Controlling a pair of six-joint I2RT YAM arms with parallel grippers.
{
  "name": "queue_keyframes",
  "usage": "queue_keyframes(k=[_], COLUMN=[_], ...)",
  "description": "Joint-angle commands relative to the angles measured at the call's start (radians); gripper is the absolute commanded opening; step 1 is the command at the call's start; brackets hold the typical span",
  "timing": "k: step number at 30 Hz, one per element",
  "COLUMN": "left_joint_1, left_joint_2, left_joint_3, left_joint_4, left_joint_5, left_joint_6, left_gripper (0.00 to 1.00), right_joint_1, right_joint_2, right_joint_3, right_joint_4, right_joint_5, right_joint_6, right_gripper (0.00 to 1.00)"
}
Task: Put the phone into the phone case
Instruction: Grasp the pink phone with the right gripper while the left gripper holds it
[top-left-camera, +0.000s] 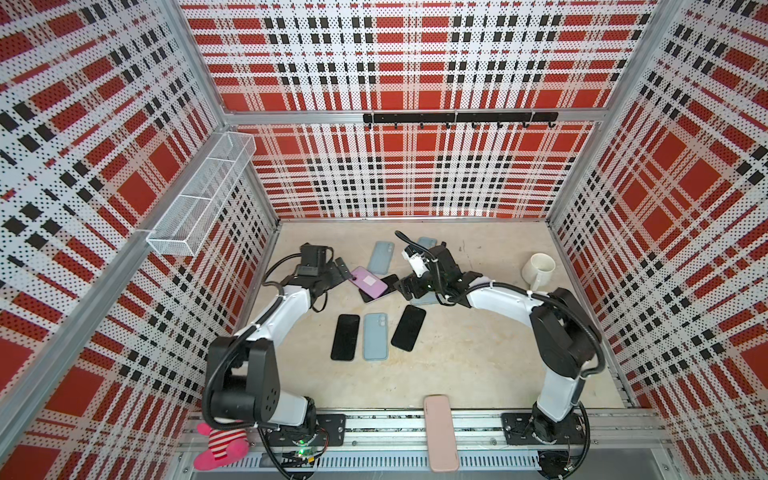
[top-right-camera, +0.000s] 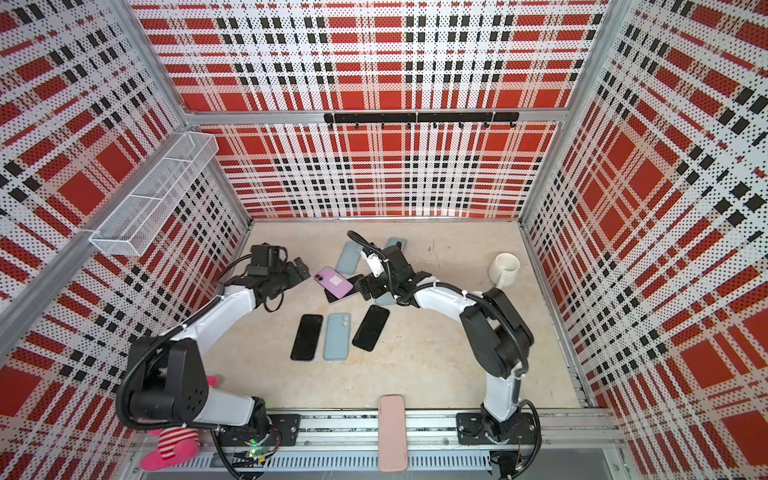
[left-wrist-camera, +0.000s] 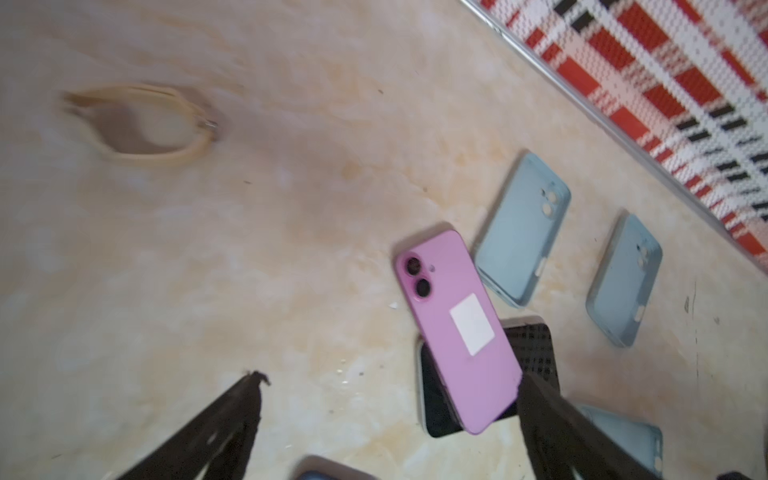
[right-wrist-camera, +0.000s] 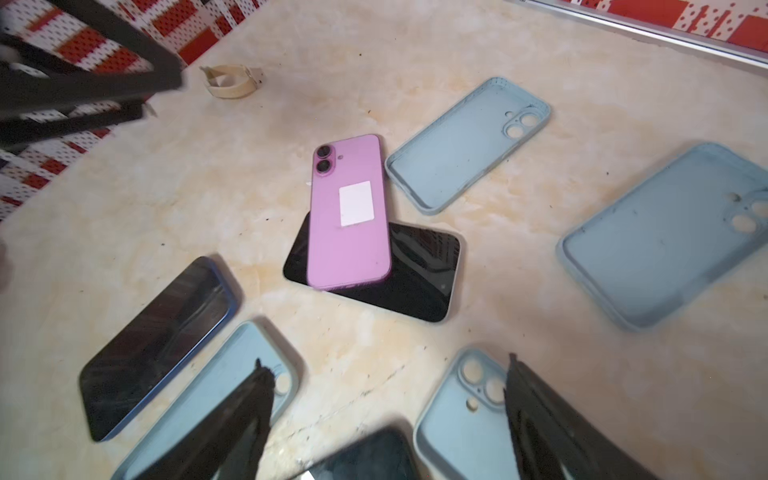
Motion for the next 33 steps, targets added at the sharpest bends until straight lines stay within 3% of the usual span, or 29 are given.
queue_keyframes(k=[1,9,16,27,30,33], left_joint_1=[0.014,0.055,0.074,0.082,0.082,0.083], left_joint_2=[-0.078,-0.176,-0.201,-0.201,-0.201,-0.200], left_joint_3=[-0.048,-0.141,-0.139,-0.142,-0.140,-0.137], left_joint_4=[0.020,0.148,0.130,0.136,0.136,0.135], left_joint_5=[0.064,0.240,0.278,0.293,0.295,0.295], left_joint_6=[0.009,-0.042,0.012,0.050,0.057,0.062], left_gripper=[0.98,0.98,0.98,0.98,0.98,0.98], right_joint_1=[0.021,0.078,0.109,0.122,0.123,0.124], right_joint_2=[0.118,0.411,0.553,0.619,0.630,0.633], right_joint_3=[0.150,0.554,0.707,0.724,0.723,0.715], right_joint_4=[-0.141,-0.293,-0.369,-0.400,-0.410,-0.415], right_joint_5=[0.004,0.022,0.031,0.112,0.118,0.113], right_joint_6=[-0.074,-0.092,-0.090,-0.105,-0.101,-0.096], right_gripper=[0.90,1.00,1.00,0.98,0.96,0.88])
